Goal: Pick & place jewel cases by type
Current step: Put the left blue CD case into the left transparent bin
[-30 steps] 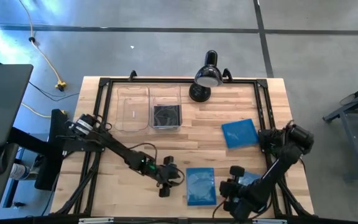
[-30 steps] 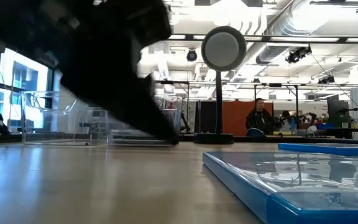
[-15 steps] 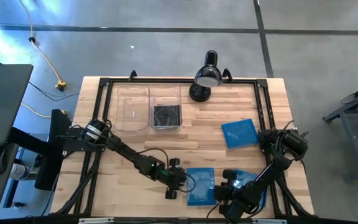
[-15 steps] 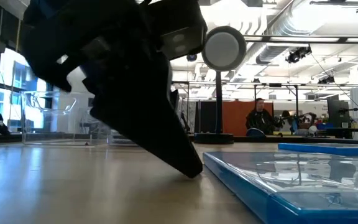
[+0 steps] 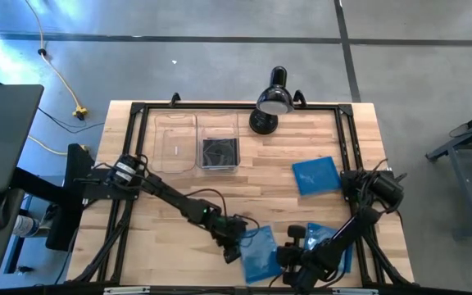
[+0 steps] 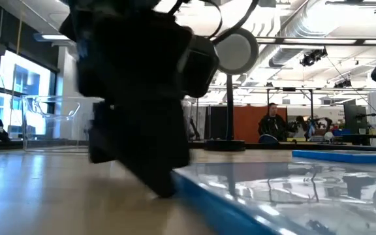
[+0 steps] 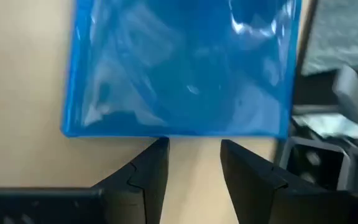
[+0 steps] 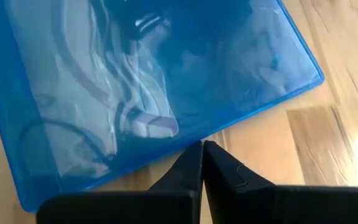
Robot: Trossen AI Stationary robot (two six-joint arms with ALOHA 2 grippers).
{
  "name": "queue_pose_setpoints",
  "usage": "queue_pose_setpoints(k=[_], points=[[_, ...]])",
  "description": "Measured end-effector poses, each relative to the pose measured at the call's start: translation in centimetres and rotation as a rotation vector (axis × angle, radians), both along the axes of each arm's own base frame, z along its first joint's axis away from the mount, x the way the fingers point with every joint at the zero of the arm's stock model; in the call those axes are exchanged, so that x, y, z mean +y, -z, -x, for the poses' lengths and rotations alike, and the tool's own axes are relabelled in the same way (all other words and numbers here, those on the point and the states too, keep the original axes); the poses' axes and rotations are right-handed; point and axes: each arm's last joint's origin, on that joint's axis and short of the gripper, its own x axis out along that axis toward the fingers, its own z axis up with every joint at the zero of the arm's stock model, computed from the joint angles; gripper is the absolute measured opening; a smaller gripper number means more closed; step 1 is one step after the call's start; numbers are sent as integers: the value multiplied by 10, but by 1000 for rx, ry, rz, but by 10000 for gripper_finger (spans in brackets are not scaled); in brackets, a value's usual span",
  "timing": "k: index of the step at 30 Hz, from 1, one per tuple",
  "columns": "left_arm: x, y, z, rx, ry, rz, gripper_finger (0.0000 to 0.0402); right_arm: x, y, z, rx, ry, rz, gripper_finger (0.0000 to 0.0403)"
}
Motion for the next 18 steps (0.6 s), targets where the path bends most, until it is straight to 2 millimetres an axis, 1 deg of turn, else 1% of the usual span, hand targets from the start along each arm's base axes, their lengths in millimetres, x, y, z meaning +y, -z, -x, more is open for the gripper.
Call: queue_pose_setpoints(k=[3,6,9,18], points=[[0,2,3,47,19,6,147,2,6,-4,-14,-6,-9,0],[6,3,1,23,-12,-47,146,3,8,-6,-34,-4,-10,0],[12,2,-4,-29,0,-51,147,3,8,-6,-49,-10,2,0],[40,1,-15,-95,47,-109,146,-7,4,-14,-56,1,49,0]])
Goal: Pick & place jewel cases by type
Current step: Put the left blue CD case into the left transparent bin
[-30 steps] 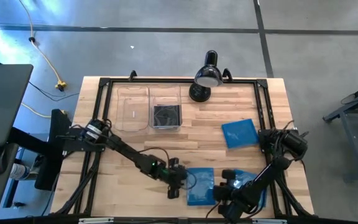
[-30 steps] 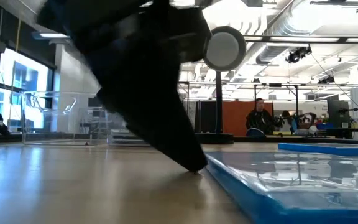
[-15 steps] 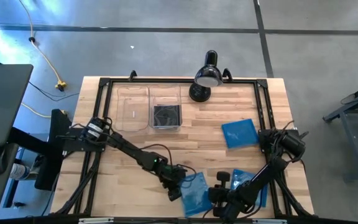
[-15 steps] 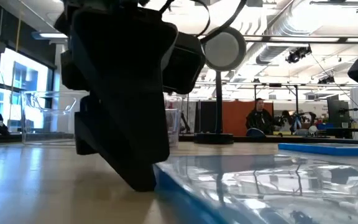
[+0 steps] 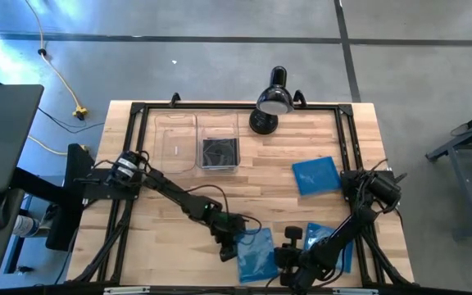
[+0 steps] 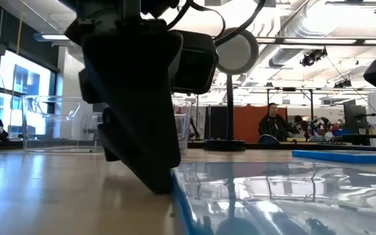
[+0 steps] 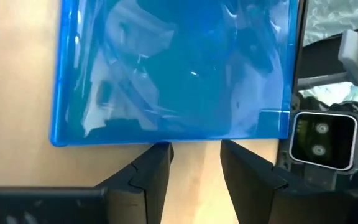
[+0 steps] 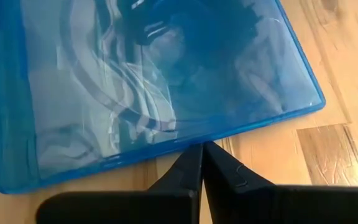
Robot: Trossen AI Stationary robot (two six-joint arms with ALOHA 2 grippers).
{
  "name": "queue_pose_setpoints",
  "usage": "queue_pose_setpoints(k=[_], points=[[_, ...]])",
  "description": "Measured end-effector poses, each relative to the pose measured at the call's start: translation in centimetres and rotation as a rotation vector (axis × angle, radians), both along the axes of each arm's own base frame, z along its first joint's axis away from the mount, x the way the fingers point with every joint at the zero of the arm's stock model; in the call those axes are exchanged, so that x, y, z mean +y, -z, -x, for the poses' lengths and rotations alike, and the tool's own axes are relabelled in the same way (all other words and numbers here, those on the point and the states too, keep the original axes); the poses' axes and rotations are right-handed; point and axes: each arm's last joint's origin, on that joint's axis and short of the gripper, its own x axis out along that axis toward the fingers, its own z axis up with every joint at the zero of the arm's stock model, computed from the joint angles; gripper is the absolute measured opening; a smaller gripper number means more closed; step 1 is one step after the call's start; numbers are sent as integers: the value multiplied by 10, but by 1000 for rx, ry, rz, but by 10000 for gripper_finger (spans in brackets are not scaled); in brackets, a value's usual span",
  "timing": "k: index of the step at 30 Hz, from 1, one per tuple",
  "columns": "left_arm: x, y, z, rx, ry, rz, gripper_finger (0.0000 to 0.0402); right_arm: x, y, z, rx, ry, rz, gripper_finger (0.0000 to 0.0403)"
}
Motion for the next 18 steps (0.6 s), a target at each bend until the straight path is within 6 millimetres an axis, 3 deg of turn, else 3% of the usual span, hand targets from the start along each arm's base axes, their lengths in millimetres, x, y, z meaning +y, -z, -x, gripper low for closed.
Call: queue_pose_setpoints(k=[5,12,18], points=[[1,-2,-2,-51,26,-28,146,-7,-13,5,-9,2,66,0],[5,-3,-7,-114,14,-61,146,-15,-16,10,14,54,115,0],[9,-7,-12,-146,15,-100,147,-5,-26,13,13,35,131,0]])
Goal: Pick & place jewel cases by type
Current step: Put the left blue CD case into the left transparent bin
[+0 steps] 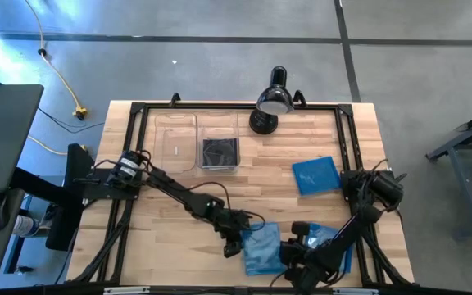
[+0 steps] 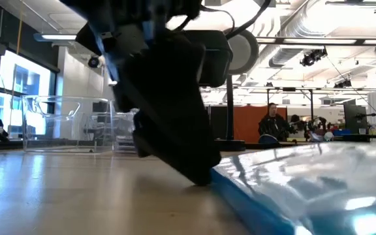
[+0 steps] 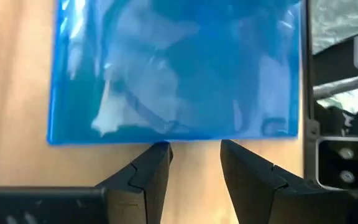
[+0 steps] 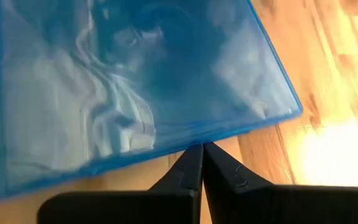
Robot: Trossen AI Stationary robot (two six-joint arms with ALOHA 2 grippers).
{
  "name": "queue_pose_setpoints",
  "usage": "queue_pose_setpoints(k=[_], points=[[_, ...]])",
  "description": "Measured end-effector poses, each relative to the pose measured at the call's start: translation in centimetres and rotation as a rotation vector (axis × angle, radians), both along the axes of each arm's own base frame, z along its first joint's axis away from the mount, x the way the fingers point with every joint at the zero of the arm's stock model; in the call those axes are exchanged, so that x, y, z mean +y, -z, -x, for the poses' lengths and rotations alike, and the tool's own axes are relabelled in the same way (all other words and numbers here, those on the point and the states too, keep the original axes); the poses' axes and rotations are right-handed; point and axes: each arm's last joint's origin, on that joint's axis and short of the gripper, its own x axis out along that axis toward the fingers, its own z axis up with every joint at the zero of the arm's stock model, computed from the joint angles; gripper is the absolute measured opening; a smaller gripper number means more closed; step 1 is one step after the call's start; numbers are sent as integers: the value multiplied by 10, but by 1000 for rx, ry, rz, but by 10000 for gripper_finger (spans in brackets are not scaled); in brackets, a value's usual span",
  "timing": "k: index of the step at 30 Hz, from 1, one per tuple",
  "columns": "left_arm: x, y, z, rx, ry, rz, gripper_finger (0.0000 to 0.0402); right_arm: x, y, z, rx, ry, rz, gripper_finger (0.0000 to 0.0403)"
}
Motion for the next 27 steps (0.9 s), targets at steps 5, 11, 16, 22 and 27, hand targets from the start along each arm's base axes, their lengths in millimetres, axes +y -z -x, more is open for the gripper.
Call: queue_pose_setpoints(k=[5,11,16,22,27], points=[[6,-5,-7,-24,-51,-58,147,8,-19,5,-5,37,18,0],[20,-22,-24,-137,-126,-100,147,16,-29,20,-2,101,8,0],[17,-16,-43,-118,-76,-51,147,19,-30,30,35,128,-2,0],[10,-6,-60,-60,-12,-24,147,19,-30,41,63,150,20,0],[6,-13,-71,-95,19,-21,147,24,-30,56,84,197,-3,0]])
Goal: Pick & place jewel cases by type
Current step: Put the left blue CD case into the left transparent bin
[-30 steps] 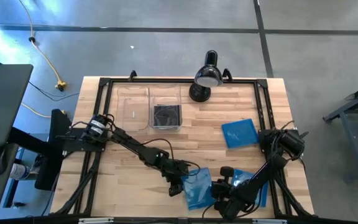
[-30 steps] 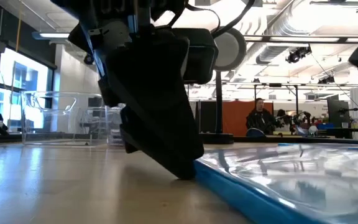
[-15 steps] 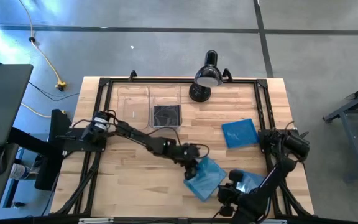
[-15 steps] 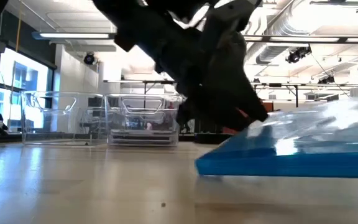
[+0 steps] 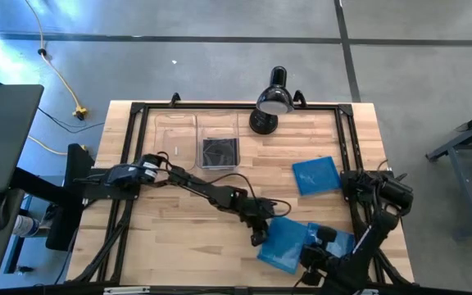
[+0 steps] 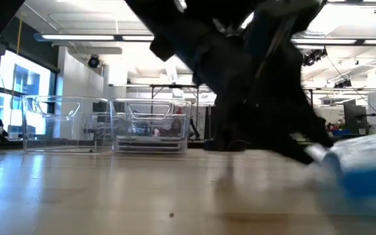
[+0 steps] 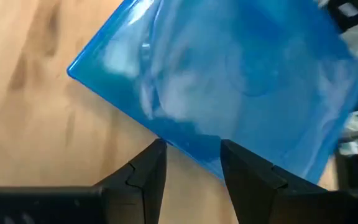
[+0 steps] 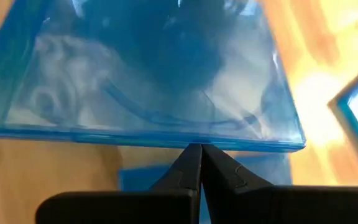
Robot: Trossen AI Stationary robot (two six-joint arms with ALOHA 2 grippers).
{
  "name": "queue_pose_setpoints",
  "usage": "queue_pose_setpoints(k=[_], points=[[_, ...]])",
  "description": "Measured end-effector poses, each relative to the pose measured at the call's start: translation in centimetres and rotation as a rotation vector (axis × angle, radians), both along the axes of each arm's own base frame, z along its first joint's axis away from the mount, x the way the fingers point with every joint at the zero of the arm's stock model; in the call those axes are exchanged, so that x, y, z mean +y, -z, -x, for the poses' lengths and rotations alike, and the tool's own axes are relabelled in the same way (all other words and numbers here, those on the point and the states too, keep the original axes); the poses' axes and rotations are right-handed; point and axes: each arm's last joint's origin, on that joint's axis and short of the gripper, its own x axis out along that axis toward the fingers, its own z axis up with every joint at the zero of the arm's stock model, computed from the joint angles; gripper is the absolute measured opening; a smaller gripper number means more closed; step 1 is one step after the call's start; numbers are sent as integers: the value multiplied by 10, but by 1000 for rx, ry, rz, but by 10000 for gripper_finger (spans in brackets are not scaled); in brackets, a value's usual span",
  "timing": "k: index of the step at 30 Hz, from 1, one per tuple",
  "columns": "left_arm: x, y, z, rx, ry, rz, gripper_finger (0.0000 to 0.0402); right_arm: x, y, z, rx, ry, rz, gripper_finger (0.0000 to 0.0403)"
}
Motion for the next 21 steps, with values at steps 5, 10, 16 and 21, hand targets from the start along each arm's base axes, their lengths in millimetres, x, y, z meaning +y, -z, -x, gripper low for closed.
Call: queue_pose_setpoints(k=[5,10,16,21], points=[[-3,-11,-8,-47,21,-2,146,6,1,16,30,40,-37,0],[-6,-10,-14,-65,27,4,146,10,1,24,50,67,-62,0],[-8,-7,-18,-82,27,10,146,10,2,30,106,97,-76,0],[-8,-2,-21,-88,22,7,146,10,3,32,152,119,-86,0]])
